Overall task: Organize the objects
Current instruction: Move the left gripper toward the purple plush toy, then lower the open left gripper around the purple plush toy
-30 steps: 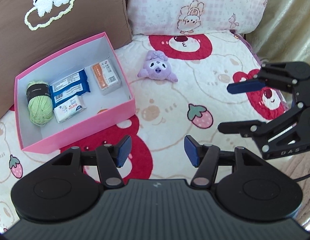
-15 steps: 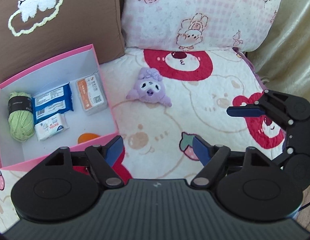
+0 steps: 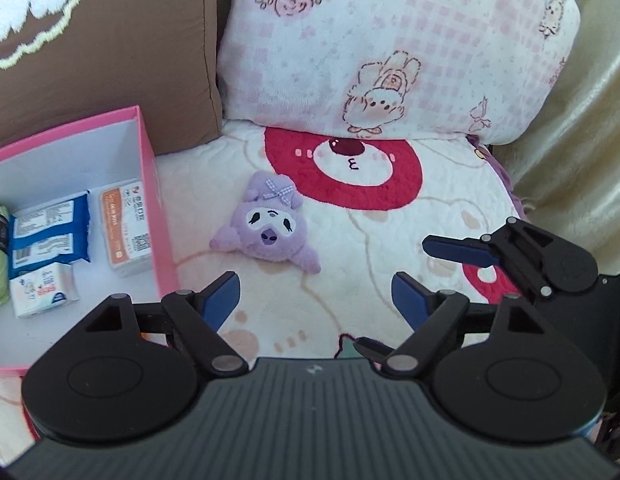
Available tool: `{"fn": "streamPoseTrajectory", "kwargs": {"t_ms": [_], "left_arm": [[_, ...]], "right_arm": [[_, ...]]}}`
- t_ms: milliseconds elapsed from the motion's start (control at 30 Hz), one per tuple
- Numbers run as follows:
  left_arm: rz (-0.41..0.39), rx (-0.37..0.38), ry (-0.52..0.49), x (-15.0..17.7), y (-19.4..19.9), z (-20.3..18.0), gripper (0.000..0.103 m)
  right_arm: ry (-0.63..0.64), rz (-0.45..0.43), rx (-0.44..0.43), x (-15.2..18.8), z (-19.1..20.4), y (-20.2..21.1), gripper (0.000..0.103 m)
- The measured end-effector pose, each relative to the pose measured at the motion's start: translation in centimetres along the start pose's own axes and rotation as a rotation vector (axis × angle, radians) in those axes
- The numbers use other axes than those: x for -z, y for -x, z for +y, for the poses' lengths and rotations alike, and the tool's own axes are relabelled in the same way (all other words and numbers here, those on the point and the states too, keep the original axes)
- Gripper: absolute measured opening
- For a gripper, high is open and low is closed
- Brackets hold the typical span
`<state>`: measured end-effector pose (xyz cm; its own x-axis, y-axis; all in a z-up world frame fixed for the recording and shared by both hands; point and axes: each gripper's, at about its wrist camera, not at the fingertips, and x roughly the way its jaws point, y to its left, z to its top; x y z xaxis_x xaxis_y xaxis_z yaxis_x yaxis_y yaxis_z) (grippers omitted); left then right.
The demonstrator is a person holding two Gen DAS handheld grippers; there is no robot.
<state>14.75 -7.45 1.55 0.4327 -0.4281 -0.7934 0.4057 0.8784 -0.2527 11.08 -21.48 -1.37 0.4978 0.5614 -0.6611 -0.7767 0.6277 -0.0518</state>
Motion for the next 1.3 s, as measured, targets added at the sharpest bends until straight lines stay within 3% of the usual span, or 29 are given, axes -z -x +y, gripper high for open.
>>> {"fn": "streamPoseTrajectory", "kwargs": {"t_ms": [200,300,433,633,733,833,1000,1067,1167,1300], "left_arm": [[-0.006,0.015,0.029,-0.3,-3.9,0.3,0.081],[-0.02,-0.016,0.011,-0.3,-5.6,0.1,0.081],[-0.032,-0.034,-0.005,-0.1,-7.3,0.1,0.079],[-0.034,-0.05,0.017,-0.1,-9.3,0.6,0.075],[-0.03,-0.045,0.037,0.0,-10.1,1.0,0.065],[-0.022,-0.053,0.066,0.4,-10.8,1.6,0.065],[-0.039,-0.055,0.103,0.8,-11.7,2.2,0.064],[-0.057,-0.067,0.105,0.8,-11.9,2.2,0.057],[-0.078,-0.085,0.101,0.9,-12.1,2.5,0.044],[-0.077,-0.061,0.145,0.9,-12.1,3.5,0.039]], "right_arm": [[0.007,-0.024,0.051,1.4,-0.7,-2.7,0.089],[0.033,-0.033,0.062,2.0,-0.8,-3.8,0.089],[0.074,-0.048,0.046,2.3,-1.0,-5.5,0.087],[0.007,-0.053,-0.002,2.1,-2.3,-9.0,0.082],[-0.013,-0.054,-0.025,2.1,-2.6,-10.3,0.074],[-0.038,-0.055,-0.052,2.1,-2.9,-10.9,0.065],[-0.062,-0.051,-0.072,2.2,-3.2,-11.9,0.058],[-0.072,-0.045,-0.096,2.2,-3.4,-12.3,0.045],[-0.084,-0.044,-0.096,2.1,-3.4,-12.5,0.039],[-0.091,-0.035,-0.106,2.1,-3.7,-12.5,0.034]]}}
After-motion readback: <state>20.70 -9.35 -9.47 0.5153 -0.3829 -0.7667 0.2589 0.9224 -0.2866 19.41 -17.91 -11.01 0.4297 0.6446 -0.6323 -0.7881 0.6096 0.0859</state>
